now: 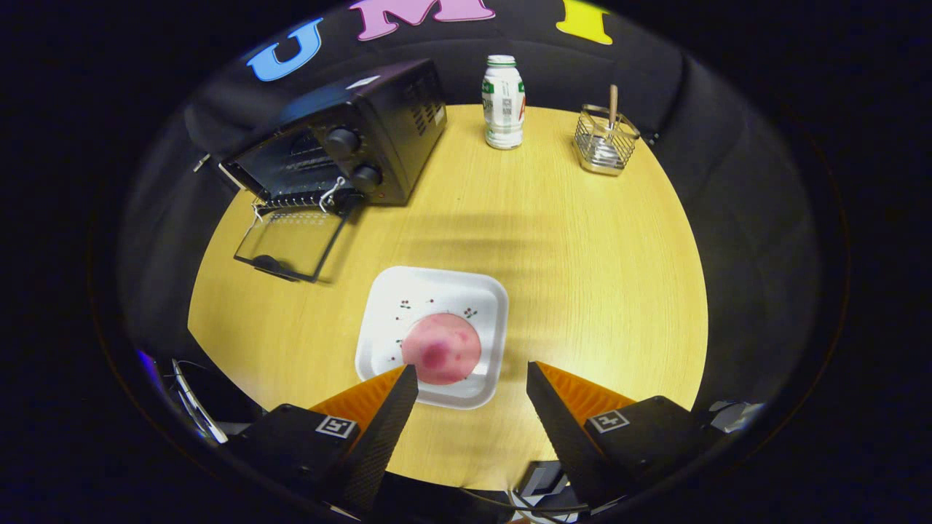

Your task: Open the toaster oven, put the food inside, and close the toaster oven door.

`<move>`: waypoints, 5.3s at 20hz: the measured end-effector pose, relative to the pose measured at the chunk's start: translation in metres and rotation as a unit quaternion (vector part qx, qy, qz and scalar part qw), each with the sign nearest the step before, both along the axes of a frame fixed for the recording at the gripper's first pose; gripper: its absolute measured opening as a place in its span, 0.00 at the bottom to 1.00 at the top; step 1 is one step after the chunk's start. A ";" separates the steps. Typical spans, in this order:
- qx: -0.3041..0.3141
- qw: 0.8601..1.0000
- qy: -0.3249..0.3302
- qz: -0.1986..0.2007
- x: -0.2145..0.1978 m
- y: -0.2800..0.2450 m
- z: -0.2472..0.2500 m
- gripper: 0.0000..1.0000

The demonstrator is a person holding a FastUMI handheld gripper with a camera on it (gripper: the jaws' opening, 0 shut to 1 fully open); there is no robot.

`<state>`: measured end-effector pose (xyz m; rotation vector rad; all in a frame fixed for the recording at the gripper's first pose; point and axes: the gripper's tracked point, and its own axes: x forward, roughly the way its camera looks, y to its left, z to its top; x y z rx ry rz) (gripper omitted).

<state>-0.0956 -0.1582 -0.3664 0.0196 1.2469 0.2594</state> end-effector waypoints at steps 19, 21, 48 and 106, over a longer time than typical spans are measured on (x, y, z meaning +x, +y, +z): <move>0.129 0.977 0.140 -0.095 0.015 -0.004 -0.071 0.07; 0.174 0.967 0.140 -0.119 0.012 0.001 -0.067 0.05; 0.341 0.863 0.071 -0.365 -0.016 0.221 0.059 0.05; 0.381 0.843 -0.129 -0.357 0.123 0.357 0.134 0.98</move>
